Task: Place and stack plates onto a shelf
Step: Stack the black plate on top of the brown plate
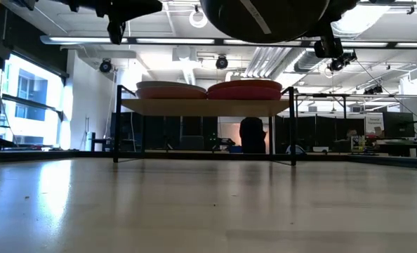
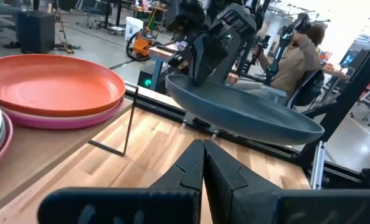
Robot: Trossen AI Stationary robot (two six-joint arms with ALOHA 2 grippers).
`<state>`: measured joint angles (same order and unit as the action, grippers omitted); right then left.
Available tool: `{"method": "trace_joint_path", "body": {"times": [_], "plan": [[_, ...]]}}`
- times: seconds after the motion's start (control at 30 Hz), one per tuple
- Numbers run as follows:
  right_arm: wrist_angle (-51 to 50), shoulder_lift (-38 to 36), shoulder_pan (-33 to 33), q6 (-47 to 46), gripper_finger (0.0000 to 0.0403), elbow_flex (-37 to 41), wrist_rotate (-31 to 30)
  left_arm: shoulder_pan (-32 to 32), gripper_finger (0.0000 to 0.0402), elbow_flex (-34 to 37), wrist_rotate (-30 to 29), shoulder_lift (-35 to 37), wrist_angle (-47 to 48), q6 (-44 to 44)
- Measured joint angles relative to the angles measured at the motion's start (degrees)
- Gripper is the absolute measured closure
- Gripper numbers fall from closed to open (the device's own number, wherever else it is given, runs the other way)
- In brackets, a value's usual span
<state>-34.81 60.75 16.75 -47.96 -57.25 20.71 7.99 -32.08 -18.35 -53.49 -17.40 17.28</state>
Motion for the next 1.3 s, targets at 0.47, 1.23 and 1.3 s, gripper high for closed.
{"method": "trace_joint_path", "body": {"times": [0.47,1.23,1.3], "plan": [[-0.02,0.02,0.00,-2.59,0.0403,-0.06,-1.03,-0.13,0.0402,0.00,-0.34,0.00,0.05,0.03],[-0.04,0.04,0.00,-2.60,0.0403,-0.09,-3.89,-0.13,0.0401,-0.04,-7.86,11.55,7.26,-5.38],[-0.06,0.05,0.00,-2.60,0.0403,-0.09,-4.00,-0.13,0.0401,-0.04,-8.39,12.89,7.26,-5.94]]}}
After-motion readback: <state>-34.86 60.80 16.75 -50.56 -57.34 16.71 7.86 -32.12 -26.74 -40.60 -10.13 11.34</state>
